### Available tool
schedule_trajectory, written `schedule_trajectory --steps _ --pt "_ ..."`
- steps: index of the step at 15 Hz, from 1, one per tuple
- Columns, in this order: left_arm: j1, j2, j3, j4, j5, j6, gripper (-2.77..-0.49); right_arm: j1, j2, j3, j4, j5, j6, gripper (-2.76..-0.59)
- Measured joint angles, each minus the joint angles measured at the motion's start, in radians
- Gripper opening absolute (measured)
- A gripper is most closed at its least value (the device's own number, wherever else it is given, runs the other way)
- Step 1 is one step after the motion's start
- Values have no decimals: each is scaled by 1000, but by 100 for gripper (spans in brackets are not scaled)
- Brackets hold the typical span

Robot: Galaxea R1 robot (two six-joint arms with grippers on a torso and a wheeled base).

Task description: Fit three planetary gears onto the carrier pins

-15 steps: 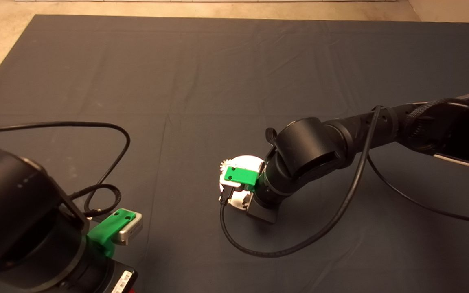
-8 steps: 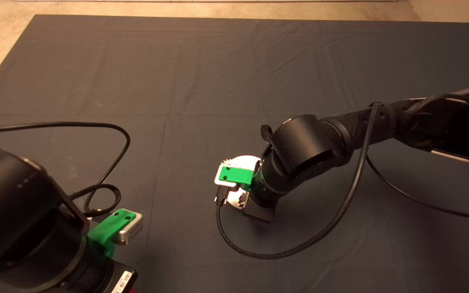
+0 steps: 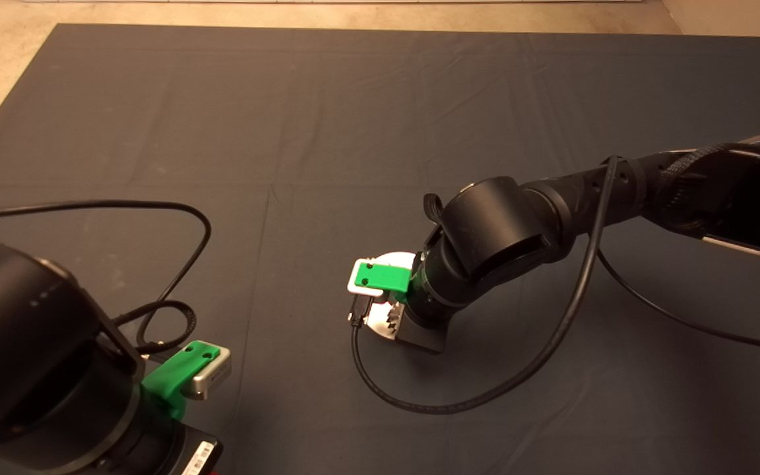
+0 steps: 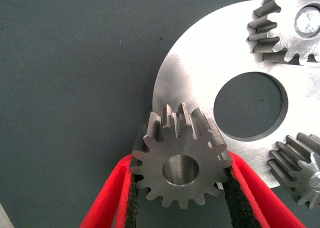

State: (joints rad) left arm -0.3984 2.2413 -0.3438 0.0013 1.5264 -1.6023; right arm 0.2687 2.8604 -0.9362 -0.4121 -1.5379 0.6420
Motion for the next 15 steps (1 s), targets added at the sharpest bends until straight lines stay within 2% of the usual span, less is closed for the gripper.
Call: schedule_trajectory --steps 10,15 --pt "0 0 0 0 0 0 -151 -2 -15 0 0 0 -18 -232" --pt "8 0 0 0 0 0 -151 -9 -15 -2 0 0 -30 -232"
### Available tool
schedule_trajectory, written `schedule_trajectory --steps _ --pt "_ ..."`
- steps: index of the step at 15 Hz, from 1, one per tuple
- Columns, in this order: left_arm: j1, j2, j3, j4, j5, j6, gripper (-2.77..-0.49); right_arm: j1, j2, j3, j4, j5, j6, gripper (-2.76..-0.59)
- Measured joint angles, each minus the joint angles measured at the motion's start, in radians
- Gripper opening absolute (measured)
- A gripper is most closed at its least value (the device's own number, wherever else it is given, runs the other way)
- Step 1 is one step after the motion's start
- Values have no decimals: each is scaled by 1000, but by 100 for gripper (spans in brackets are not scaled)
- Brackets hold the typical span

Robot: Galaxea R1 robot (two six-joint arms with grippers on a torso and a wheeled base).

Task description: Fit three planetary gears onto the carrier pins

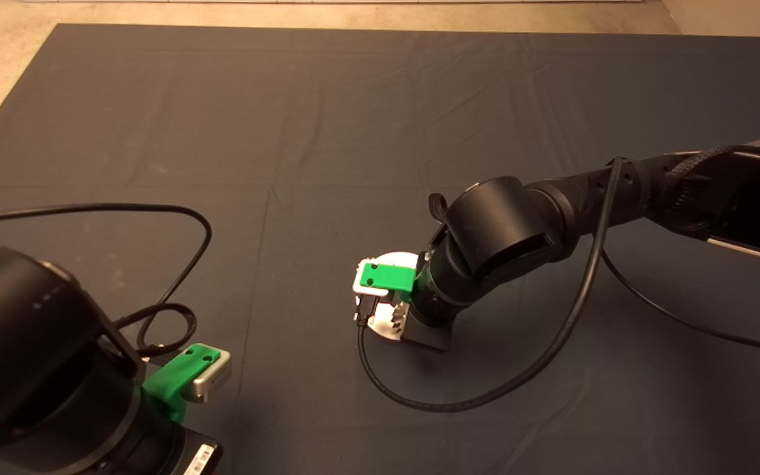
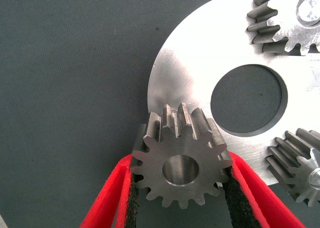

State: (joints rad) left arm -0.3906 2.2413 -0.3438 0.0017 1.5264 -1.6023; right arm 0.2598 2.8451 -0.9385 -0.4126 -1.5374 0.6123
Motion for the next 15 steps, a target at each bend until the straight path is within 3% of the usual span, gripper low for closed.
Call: schedule_trajectory --steps 4,15 --pt "0 0 0 0 0 0 -151 -27 0 -5 -2 0 -6 -232" --pt "0 0 0 0 0 0 -151 -29 0 -7 -12 -1 -21 -232"
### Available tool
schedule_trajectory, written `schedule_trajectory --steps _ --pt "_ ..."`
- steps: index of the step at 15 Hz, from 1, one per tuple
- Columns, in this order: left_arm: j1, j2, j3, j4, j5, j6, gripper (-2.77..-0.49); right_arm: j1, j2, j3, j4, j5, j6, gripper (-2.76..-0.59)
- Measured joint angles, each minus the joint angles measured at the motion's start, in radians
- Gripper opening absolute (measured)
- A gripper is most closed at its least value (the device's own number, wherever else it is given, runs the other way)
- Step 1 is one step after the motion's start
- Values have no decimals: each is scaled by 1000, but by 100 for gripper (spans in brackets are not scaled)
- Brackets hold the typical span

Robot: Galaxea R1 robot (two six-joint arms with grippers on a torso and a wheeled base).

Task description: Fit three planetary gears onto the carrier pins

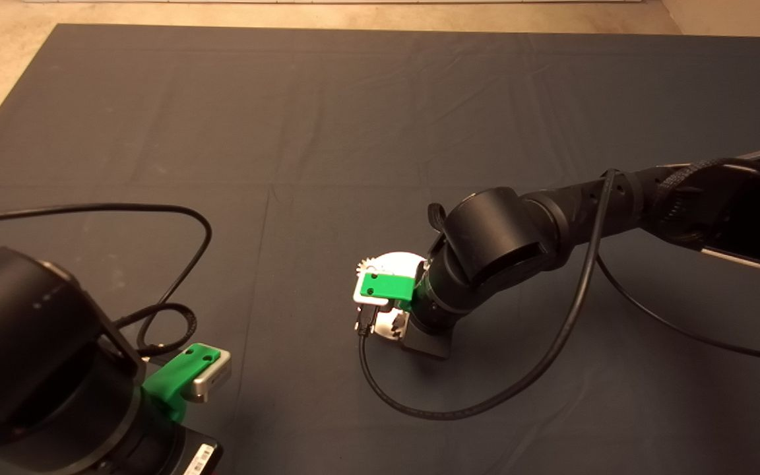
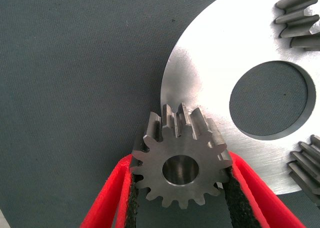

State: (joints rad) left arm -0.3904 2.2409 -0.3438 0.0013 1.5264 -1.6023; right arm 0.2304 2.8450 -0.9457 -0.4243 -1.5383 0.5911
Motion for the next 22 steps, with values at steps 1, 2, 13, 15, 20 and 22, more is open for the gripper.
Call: schedule_trajectory --steps 1,2,13,15,20,22 --pt "0 0 0 0 0 0 -151 0 0 0 -1 0 -2 -232" --pt "0 0 0 0 0 0 -151 0 0 0 -2 0 -4 -232" --pt "0 0 0 0 0 0 -151 -5 0 -6 -43 -3 -18 -232" --pt "0 0 0 0 0 0 -151 -5 0 -7 -44 -1 -19 -232" --pt "0 0 0 0 0 0 -151 -6 0 -8 -46 -2 -23 -232" --pt "0 0 0 0 0 0 -151 -6 1 -8 -47 -2 -26 -232"
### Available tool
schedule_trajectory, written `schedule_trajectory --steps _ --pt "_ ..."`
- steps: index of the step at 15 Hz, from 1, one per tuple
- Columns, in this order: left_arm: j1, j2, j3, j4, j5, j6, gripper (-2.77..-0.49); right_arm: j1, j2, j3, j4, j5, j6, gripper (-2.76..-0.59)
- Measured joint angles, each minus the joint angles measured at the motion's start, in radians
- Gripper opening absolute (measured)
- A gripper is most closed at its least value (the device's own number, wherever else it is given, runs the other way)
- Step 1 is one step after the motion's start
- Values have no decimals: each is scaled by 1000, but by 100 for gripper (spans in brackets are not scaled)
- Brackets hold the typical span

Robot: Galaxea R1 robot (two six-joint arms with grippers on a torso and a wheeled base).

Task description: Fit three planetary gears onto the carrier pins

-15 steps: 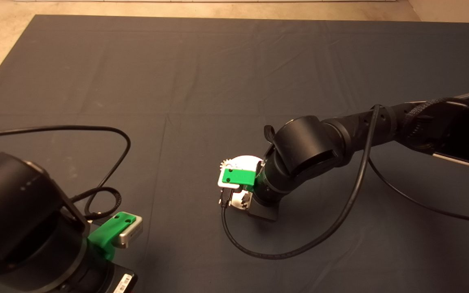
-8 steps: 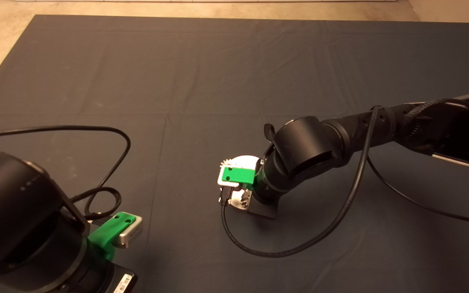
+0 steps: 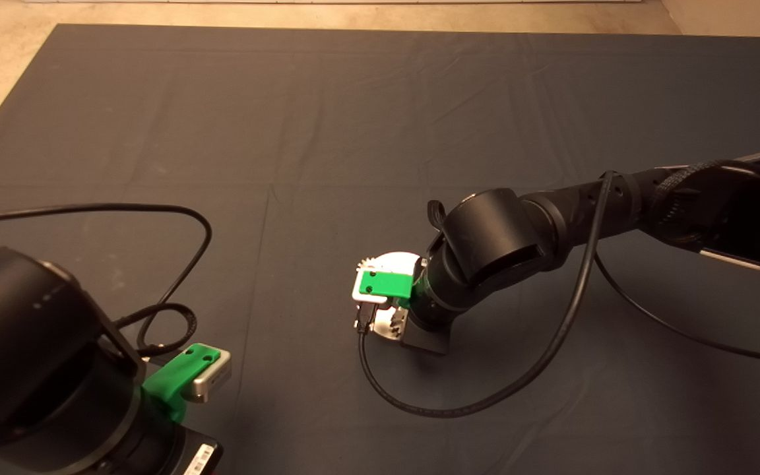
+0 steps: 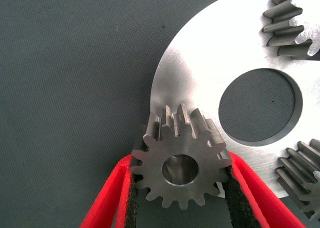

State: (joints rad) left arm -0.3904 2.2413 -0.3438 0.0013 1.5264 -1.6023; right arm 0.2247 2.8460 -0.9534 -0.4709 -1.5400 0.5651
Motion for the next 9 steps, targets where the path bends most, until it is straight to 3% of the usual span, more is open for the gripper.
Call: schedule_trajectory --steps 5,7,9 --pt "0 0 0 0 0 0 -151 -3 2 0 -3 -4 -8 -232" --pt "0 0 0 0 0 0 -151 -28 2 -6 -26 -3 -9 -232" --pt "0 0 0 0 0 0 -151 -30 2 -6 -31 -2 -10 -232"
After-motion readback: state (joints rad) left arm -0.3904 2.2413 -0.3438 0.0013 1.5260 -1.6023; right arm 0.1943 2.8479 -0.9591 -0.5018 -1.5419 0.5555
